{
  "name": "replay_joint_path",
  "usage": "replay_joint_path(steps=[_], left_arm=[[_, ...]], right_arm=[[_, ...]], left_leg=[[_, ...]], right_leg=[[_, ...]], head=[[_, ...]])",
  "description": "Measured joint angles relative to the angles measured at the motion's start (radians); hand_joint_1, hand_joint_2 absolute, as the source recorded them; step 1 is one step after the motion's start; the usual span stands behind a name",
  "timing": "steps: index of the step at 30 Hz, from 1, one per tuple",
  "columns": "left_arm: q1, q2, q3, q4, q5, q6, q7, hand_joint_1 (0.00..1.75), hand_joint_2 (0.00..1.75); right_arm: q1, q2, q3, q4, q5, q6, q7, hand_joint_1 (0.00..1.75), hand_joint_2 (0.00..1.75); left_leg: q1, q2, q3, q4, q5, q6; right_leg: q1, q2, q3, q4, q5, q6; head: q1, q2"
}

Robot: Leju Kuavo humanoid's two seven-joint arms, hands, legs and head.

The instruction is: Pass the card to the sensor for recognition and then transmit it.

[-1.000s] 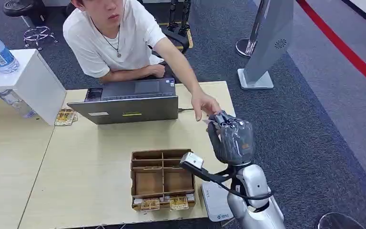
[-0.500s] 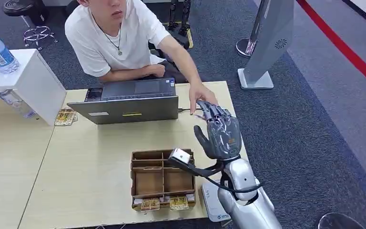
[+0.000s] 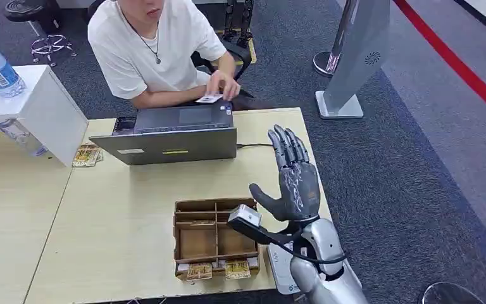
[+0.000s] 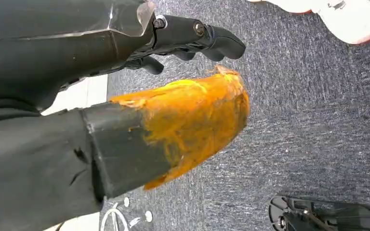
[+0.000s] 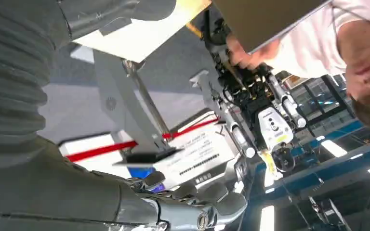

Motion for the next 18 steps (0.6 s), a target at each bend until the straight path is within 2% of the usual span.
replay_joint_path(steps=[10, 18], left_arm=[[0.0, 0.0, 0.0, 0.0, 0.011, 0.002, 0.0, 0.0, 0.0], [0.0, 0.0, 0.0, 0.0, 0.018, 0.012, -0.001, 0.0, 0.0]], right_arm=[[0.087, 0.0, -0.044, -0.061, -0.136, 0.0, -0.078, 0.0, 1.75], [0.165, 0.0, -0.083, -0.102, -0.332, 0.0, -0.152, 0.0, 1.75]], left_leg=[[0.0, 0.0, 0.0, 0.0, 0.0, 0.0], [0.0, 0.0, 0.0, 0.0, 0.0, 0.0]], right_leg=[[0.0, 0.0, 0.0, 0.0, 0.0, 0.0], [0.0, 0.0, 0.0, 0.0, 0.0, 0.0]], head=[[0.0, 0.0], [0.0, 0.0]])
